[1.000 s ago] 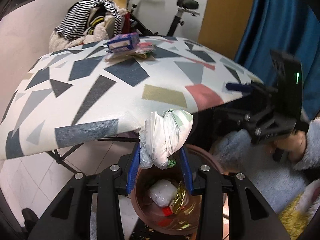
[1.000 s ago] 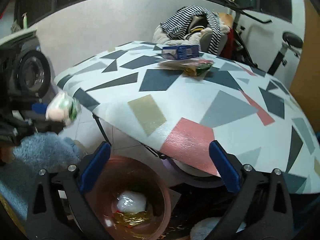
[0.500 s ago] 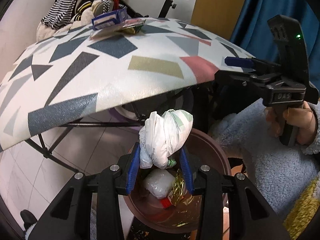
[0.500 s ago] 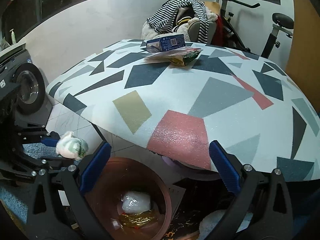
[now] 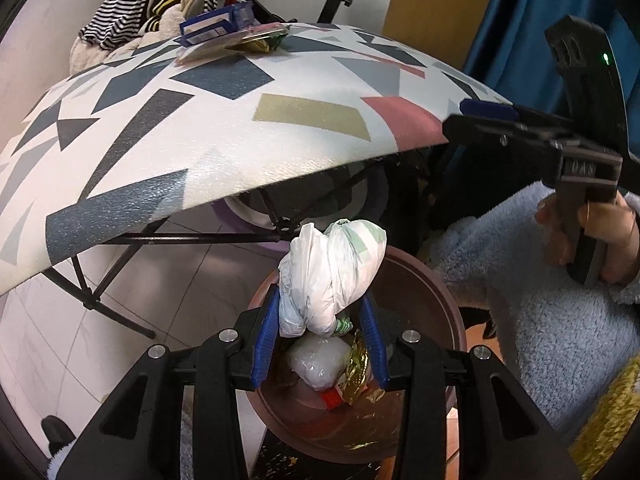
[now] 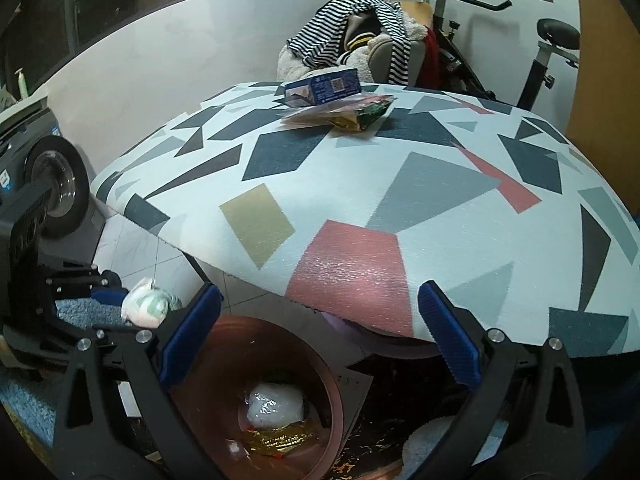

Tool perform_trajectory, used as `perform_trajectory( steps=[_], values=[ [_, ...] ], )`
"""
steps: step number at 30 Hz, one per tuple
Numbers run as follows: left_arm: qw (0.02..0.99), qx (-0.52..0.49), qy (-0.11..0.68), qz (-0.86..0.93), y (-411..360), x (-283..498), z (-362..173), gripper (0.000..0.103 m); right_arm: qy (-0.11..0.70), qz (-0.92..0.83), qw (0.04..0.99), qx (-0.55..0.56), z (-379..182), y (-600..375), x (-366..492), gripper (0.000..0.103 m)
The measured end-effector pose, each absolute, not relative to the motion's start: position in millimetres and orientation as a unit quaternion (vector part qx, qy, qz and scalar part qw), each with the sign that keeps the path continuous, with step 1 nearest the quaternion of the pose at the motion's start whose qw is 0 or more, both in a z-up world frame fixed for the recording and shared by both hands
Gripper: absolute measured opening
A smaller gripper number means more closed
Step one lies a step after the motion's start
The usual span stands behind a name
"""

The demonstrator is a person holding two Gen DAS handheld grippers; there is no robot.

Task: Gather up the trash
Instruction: 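Open the left tool over the bin to drop the white plastic bag, then move both tools back over the table toward the blue carton box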

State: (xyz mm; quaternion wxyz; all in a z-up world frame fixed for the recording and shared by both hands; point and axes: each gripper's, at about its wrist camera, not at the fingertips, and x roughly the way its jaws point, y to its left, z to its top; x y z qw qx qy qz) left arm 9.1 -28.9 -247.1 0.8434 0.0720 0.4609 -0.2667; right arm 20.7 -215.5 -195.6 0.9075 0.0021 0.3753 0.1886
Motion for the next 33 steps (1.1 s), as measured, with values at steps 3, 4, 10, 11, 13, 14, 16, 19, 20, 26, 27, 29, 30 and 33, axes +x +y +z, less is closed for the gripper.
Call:
perform_trajectory(
  steps=[3, 4, 10, 11, 13, 14, 16, 19, 20, 26, 27, 29, 30, 33],
  values=[
    [0.844, 0.072, 0.461, -0.265, -29, 9, -248, 0.039, 0.375, 0.188, 0.908, 0.006, -195, -218, 21, 0.097],
    [0.844, 0.07, 0.461, -0.264, -28, 9, -247, 0.039, 0.375, 0.188, 0.908, 0.005, -195, -218, 20, 0.097],
    [0.846, 0.067, 0.46, -0.263, -27, 9, -246, 0.039, 0.375, 0.188, 0.908, 0.006, -195, -219, 20, 0.097],
    [0.846, 0.067, 0.459, -0.263, -27, 8, -246, 0.042, 0.375, 0.188, 0.908, 0.007, -195, -220, 20, 0.097],
    [0.847, 0.068, 0.457, -0.261, -27, 8, -245, 0.049, 0.375, 0.187, 0.908, 0.008, -195, -220, 20, 0.097],
    [0.849, 0.067, 0.456, -0.259, -26, 8, -244, 0.055, 0.375, 0.187, 0.908, 0.008, -195, -221, 20, 0.097],
    [0.856, 0.06, 0.449, -0.25, -22, 9, -241, 0.062, 0.376, 0.186, 0.908, 0.008, -195, -220, 20, 0.097],
    [0.869, 0.044, 0.436, -0.232, -13, 11, -234, 0.073, 0.376, 0.187, 0.908, 0.007, -195, -221, 20, 0.097],
    [0.874, 0.036, 0.43, -0.224, -8, 12, -230, 0.077, 0.376, 0.187, 0.908, 0.007, -195, -220, 20, 0.097],
    [0.895, -0.016, 0.402, -0.192, 19, 23, -206, 0.087, 0.377, 0.187, 0.907, 0.003, -195, -219, 20, 0.097],
    [0.898, -0.02, 0.397, -0.187, 23, 25, -201, 0.088, 0.377, 0.187, 0.907, 0.002, -195, -219, 21, 0.097],
    [0.905, -0.018, 0.384, -0.179, 29, 31, -188, 0.088, 0.377, 0.187, 0.907, 0.0, -195, -218, 20, 0.097],
    [0.908, -0.016, 0.379, -0.178, 32, 32, -183, 0.089, 0.378, 0.186, 0.907, -0.001, -194, -218, 21, 0.097],
    [0.918, -0.008, 0.354, -0.175, 38, 37, -164, 0.091, 0.379, 0.179, 0.908, -0.004, -193, -218, 22, 0.097]
  ],
)
